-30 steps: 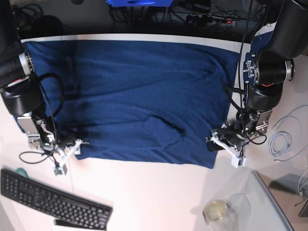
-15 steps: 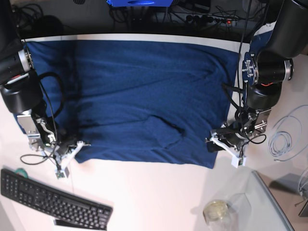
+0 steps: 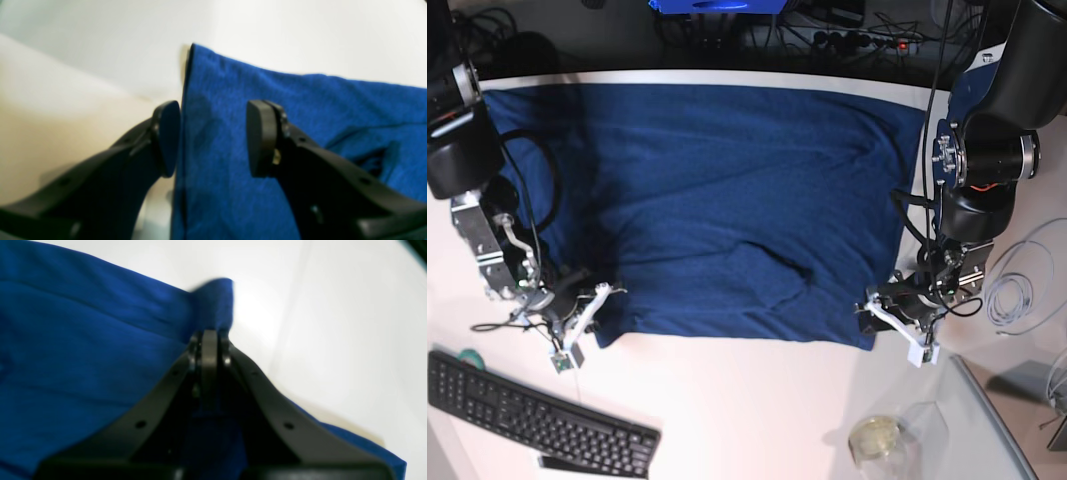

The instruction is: Layout the t-shirt on the table in an organized manner, then fold the t-shirt properly

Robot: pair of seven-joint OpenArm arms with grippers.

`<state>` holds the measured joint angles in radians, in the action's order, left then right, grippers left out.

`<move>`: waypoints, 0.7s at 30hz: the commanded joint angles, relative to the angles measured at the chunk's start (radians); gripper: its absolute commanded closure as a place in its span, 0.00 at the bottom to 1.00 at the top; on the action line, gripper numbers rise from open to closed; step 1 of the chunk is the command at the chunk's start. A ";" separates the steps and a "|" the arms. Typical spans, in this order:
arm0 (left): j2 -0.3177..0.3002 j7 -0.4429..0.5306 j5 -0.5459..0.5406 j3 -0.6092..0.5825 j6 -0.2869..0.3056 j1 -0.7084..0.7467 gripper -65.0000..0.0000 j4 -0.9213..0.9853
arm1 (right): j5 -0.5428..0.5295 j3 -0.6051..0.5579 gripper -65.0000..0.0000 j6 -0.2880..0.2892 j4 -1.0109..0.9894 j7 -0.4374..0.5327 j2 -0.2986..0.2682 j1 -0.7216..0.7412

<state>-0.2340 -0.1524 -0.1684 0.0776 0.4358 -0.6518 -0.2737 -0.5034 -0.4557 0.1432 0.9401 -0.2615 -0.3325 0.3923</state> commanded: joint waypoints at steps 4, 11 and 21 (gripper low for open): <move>-0.060 -0.071 -0.023 0.015 0.005 0.065 0.53 -0.149 | -0.002 0.018 1.00 -0.001 0.130 -0.051 -0.027 -0.028; -0.169 -0.243 -0.026 0.023 0.005 0.366 0.53 -0.562 | -0.001 0.128 1.00 -0.001 0.297 -0.143 -0.029 -0.146; -0.167 -0.407 -0.023 0.436 0.168 0.626 0.53 -0.830 | -0.001 0.130 1.00 -0.001 0.498 -0.147 -0.095 -0.330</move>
<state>-0.3893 -0.5800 -0.1715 0.5159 0.5934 -0.0105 -1.0836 -0.4957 -0.3336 0.1406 1.4216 -0.4297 -0.4129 0.0467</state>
